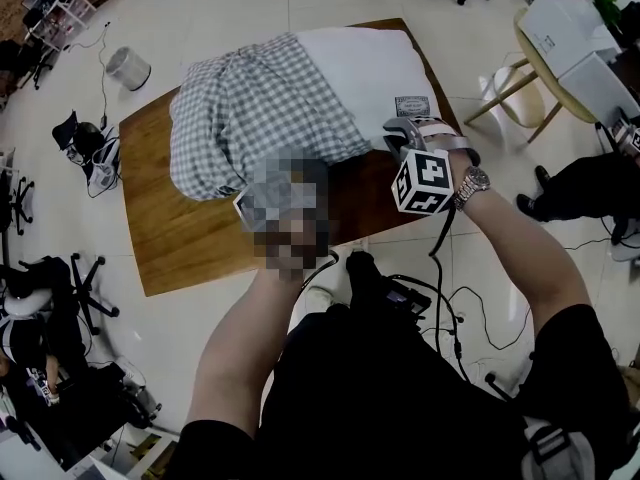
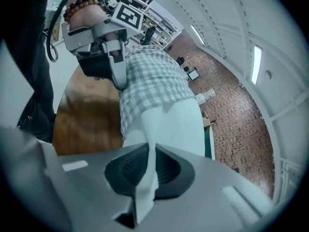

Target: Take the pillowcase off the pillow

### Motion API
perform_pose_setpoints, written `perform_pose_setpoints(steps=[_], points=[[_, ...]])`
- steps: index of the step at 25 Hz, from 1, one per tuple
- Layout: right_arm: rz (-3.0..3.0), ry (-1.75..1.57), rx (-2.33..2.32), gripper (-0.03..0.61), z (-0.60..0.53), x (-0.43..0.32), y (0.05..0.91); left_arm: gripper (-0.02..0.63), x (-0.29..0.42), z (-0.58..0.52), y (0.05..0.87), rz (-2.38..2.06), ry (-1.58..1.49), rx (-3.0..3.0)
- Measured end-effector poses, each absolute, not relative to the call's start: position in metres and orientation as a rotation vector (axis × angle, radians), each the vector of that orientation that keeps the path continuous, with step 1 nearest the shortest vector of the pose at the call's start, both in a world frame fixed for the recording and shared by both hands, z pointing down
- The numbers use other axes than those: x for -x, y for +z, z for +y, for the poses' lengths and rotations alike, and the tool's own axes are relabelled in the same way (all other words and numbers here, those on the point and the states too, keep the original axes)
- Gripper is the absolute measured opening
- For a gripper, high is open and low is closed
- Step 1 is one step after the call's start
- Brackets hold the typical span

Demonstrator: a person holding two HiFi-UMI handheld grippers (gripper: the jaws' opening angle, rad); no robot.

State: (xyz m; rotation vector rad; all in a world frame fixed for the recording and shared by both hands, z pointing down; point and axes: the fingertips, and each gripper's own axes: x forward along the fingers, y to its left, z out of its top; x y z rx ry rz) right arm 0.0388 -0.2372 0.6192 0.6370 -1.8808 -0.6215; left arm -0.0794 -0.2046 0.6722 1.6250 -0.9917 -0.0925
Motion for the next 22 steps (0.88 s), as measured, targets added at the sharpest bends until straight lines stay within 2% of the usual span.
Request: perform_pose_setpoints(steps=[6, 15, 22], points=[[-1.848, -0.624, -0.686, 0.009, -0.244, -0.065, 0.609, 0.005, 0.112, -0.195, 0.663, -1.081, -0.102, -1.598], [-1.801, -0.585, -0.727, 0.009, -0.241, -0.100, 0.607, 0.005, 0.206, -0.173, 0.656, -1.257, -0.171, -1.537], [-1.790, -0.521, -0.730, 0.009, -0.222, -0.094, 0.614, 0.003, 0.258, -0.154, 0.655, -1.317, -0.181, -1.517]])
